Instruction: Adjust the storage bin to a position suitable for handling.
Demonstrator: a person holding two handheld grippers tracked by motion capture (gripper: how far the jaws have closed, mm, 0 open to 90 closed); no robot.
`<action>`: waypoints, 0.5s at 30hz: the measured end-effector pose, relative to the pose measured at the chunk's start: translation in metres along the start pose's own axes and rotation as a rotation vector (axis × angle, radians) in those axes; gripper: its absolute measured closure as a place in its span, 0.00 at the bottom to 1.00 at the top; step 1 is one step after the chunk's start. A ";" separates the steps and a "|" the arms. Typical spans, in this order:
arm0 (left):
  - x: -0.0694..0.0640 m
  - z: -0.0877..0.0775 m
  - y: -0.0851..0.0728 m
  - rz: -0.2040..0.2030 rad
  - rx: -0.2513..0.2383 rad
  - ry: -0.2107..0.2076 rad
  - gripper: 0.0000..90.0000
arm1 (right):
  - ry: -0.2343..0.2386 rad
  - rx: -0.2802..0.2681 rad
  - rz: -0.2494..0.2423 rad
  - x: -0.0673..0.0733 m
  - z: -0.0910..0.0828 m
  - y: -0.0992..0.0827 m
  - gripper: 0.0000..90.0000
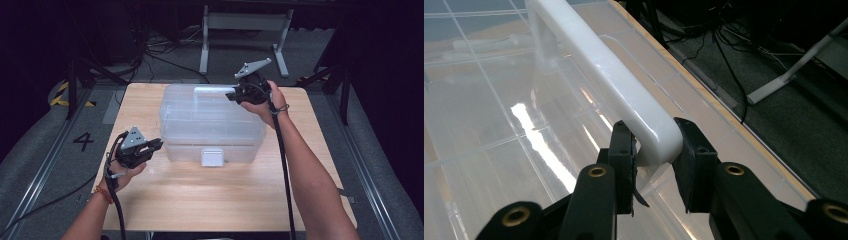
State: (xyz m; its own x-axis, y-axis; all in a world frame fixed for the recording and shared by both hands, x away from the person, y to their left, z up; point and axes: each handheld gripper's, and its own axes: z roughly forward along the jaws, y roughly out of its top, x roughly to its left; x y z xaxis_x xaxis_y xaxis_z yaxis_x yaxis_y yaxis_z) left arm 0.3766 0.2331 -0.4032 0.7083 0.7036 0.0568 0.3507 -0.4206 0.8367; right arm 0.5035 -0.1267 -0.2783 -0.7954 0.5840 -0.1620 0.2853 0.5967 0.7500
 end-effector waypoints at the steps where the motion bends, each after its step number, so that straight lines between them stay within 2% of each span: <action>1: 0.000 0.000 0.000 0.000 0.000 0.000 0.91 | 0.000 0.000 0.000 0.000 0.000 0.000 0.81; 6: 0.001 0.003 0.001 -0.020 -0.020 0.007 0.95 | 0.004 0.002 0.001 -0.001 0.000 0.001 0.81; 9: 0.003 0.005 0.002 -0.032 -0.052 0.019 0.98 | -0.001 0.009 0.001 0.000 0.000 0.000 0.81; 14: 0.003 0.005 0.002 -0.039 -0.065 0.018 1.00 | 0.000 0.014 0.000 0.001 0.000 0.000 0.81; 15: 0.003 0.006 0.002 -0.051 -0.067 0.016 1.00 | 0.001 0.012 -0.002 0.001 0.000 0.000 0.81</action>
State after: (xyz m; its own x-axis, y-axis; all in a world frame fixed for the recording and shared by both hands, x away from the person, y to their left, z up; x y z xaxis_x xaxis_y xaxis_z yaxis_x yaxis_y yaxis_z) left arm 0.3827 0.2311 -0.4046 0.6804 0.7325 0.0211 0.3440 -0.3448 0.8734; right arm 0.5025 -0.1267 -0.2785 -0.7965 0.5821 -0.1632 0.2899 0.6047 0.7419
